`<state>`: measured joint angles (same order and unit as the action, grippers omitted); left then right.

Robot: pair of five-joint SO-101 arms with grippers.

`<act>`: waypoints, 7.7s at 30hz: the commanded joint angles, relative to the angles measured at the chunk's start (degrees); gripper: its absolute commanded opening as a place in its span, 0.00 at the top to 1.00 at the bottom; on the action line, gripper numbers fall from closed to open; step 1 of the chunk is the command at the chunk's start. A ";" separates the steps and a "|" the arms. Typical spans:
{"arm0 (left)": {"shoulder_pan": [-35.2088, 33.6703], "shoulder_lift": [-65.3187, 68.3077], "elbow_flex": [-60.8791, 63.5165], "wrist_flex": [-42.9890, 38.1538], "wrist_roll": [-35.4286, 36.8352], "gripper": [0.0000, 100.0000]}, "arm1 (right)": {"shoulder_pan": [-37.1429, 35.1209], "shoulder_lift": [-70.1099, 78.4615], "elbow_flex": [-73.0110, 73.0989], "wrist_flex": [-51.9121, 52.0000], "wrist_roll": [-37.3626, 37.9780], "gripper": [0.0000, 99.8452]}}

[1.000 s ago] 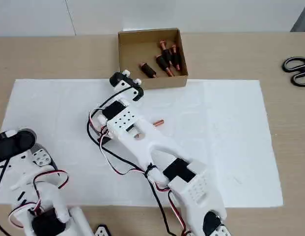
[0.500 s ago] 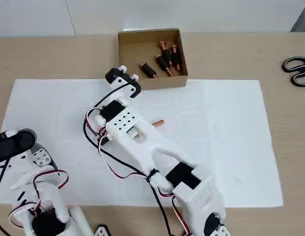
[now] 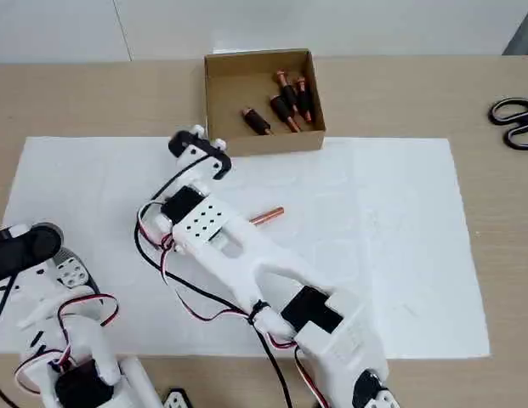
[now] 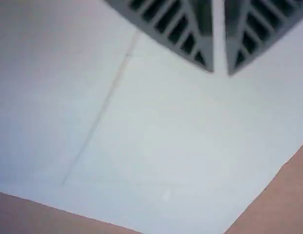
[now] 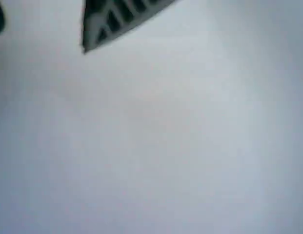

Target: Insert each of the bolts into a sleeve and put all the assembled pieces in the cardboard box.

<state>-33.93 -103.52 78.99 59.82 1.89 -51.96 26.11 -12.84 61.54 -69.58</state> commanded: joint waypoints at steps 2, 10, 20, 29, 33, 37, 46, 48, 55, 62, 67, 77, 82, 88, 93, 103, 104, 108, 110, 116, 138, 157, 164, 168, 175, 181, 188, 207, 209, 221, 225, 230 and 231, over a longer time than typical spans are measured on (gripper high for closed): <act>0.00 -0.44 -0.13 -1.32 -0.35 0.99 | 0.13 -3.47 1.58 -0.13 -1.85 0.76; 0.00 -0.44 -0.13 -1.32 -0.35 0.99 | 0.13 -3.47 1.67 -1.27 -2.64 0.76; 0.00 -0.44 -0.13 -1.32 -0.35 0.99 | 2.59 3.82 1.58 -1.27 -2.64 0.98; 0.00 -0.44 -0.13 -1.32 -0.35 0.99 | 5.05 3.91 1.41 -0.84 -1.14 1.00; 0.00 -0.44 -0.13 -1.32 -0.35 0.99 | 6.11 1.19 1.41 -0.84 2.90 1.00; 0.00 -0.44 -0.13 -1.32 -0.35 0.99 | 6.64 -2.77 1.67 -0.57 3.16 1.00; 0.79 -0.44 -0.13 -1.58 -0.35 0.99 | 6.73 -12.26 1.67 9.01 21.27 1.00; 3.34 -0.44 -0.13 -1.58 -0.35 0.99 | 6.73 -15.52 1.67 10.68 23.82 1.00; 15.47 -0.44 -0.40 -1.67 -0.35 0.99 | 6.81 -27.21 2.11 11.12 30.15 1.00; 20.22 -0.44 -0.40 -1.67 -0.35 0.99 | 7.25 -40.75 15.30 8.22 37.45 1.00; 20.48 -0.35 -0.13 -3.69 -0.35 0.99 | 10.33 -53.23 30.51 -1.10 40.97 1.00; 20.57 -0.26 -0.13 -6.68 -0.26 0.99 | 24.57 -75.38 65.23 -23.87 47.47 1.00; 20.57 -0.18 -0.13 -6.51 -0.18 0.99 | 26.95 -82.95 75.16 -33.63 55.74 1.00; 23.03 -0.18 -0.84 0.53 -0.18 0.99 | 26.95 -88.92 81.41 -34.77 56.00 1.00; 29.19 3.25 -6.73 5.45 -0.18 0.99 | 26.95 -95.96 88.18 -36.97 56.09 1.00; 40.35 50.64 -34.42 5.80 -0.09 0.99 | 28.00 -121.63 106.64 -45.49 63.82 1.00; 41.41 55.38 -38.29 6.15 -0.09 0.99 | 29.14 -124.62 108.40 -45.58 63.82 1.00; 47.56 72.18 -54.02 12.92 -0.26 0.99 | 37.14 -130.33 108.66 -44.26 63.74 1.00; 50.46 79.74 -60.88 16.79 -0.26 0.99 | 41.36 -129.54 108.75 -45.58 63.65 1.00; 54.51 97.93 -74.42 26.29 -0.53 0.99 | 47.43 -130.07 108.57 -45.93 63.56 1.00; 58.64 130.46 -103.69 39.38 -14.95 0.99 | 50.86 -130.07 109.01 -45.93 63.38 1.00; 57.85 131.25 -103.78 40.18 -16.26 0.99 | 50.86 -130.07 109.27 -45.85 63.38 1.00; 55.30 131.34 -103.78 40.44 -21.27 0.86 | 50.86 -130.07 109.27 -45.85 63.38 1.00; 55.56 131.43 -103.69 40.26 -22.95 0.84 | 50.86 -130.07 109.27 -45.85 63.38 1.00; 55.47 138.29 -104.04 40.18 -25.67 0.84 | 50.86 -130.07 109.27 -45.85 63.38 1.00; 55.21 144.00 -109.58 39.03 -27.34 0.84 | 50.86 -130.07 109.27 -45.85 63.47 1.00; 55.30 146.55 -114.15 39.91 -27.43 0.84 | 50.95 -130.07 109.27 -45.85 63.47 1.00; 54.24 138.81 -111.78 40.53 -27.43 0.84 | 50.86 -130.07 109.27 -45.85 63.47 1.00; 53.54 138.99 -111.87 40.53 -27.52 0.84 | 50.86 -130.07 109.27 -45.85 63.47 1.00; 49.85 139.25 -111.60 37.89 -29.45 0.84 | 50.86 -130.07 109.27 -45.85 63.47 1.00; 49.41 142.24 -111.87 37.36 -29.45 0.84 | 50.86 -130.07 109.27 -45.85 63.47 1.00; 49.41 147.52 -111.96 37.36 -31.47 0.84 | 50.86 -130.07 109.27 -45.85 63.47 1.00; 49.41 147.96 -111.96 37.63 -32.35 0.84 | 50.86 -130.07 109.27 -45.85 63.47 1.00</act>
<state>15.82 44.09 -32.57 97.63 -28.62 -1.32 -102.59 96.09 16.62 -6.29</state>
